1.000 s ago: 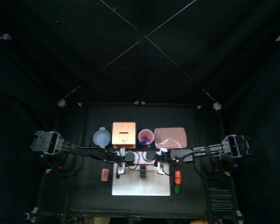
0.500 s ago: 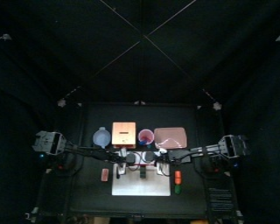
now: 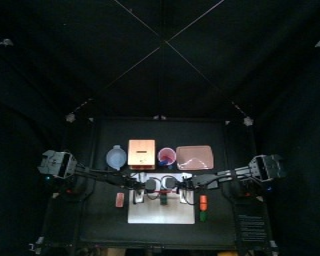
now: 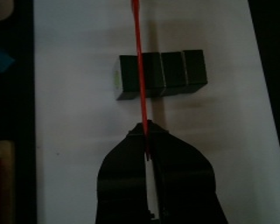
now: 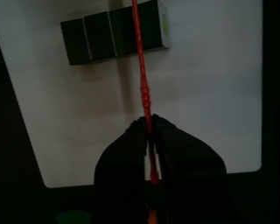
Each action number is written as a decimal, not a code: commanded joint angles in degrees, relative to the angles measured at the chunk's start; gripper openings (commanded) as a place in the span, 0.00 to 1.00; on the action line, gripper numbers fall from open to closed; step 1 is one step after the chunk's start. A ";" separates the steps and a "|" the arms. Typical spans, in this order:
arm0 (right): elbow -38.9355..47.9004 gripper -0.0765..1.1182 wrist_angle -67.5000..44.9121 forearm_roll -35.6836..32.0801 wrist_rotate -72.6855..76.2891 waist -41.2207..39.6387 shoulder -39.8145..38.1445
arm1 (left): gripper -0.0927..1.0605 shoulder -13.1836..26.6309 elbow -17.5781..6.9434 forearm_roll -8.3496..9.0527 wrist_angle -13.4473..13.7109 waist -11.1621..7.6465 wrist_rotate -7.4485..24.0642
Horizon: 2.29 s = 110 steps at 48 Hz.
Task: Cut the sushi into 4 pieces with the knife
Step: Cut the sushi into 4 pieces
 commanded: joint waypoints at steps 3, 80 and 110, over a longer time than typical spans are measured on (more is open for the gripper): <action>0.00 0.22 0.88 0.18 0.18 0.18 -0.44 | 0.31 0.09 0.09 0.09 2.90 -0.44 -0.18; 3.16 0.22 -3.25 0.62 -0.09 -0.18 6.86 | 0.31 7.73 0.44 1.05 3.87 0.35 -0.09; 2.99 0.22 -2.90 -1.58 -0.18 -5.19 6.42 | 0.31 7.03 -0.35 7.12 3.69 7.65 0.00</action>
